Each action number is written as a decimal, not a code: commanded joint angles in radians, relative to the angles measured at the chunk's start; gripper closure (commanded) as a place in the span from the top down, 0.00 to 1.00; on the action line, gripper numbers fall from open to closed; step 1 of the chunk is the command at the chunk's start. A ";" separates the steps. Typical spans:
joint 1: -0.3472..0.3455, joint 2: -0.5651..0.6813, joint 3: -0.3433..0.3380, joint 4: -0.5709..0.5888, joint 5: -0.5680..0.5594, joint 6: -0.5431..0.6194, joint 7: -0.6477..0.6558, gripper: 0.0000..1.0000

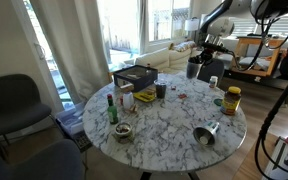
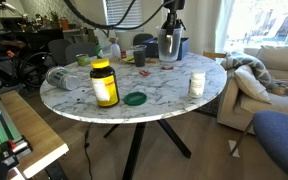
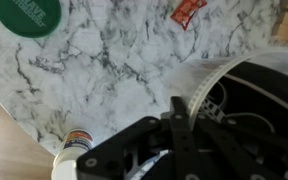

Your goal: Move the transparent cup to the right

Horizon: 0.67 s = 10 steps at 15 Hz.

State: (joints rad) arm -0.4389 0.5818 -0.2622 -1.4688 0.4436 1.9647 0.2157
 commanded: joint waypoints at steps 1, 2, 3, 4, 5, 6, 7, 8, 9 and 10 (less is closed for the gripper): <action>0.006 0.089 0.006 0.085 -0.021 0.059 0.090 0.01; 0.013 0.089 0.010 0.079 -0.021 0.082 0.101 0.01; 0.022 0.091 0.013 0.074 -0.028 0.102 0.108 0.01; 0.031 0.090 0.014 0.066 -0.036 0.115 0.114 0.01; 0.039 0.091 0.016 0.061 -0.044 0.122 0.122 0.01; 0.047 0.090 0.016 0.055 -0.053 0.125 0.128 0.01; 0.055 0.088 0.017 0.045 -0.061 0.130 0.134 0.01; 0.060 0.085 0.022 0.036 -0.064 0.132 0.138 0.01; 0.066 0.084 0.024 0.029 -0.067 0.134 0.144 0.01; 0.070 0.083 0.028 0.018 -0.067 0.136 0.146 0.01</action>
State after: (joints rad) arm -0.3800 0.6682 -0.2442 -1.4198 0.3965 2.0760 0.3347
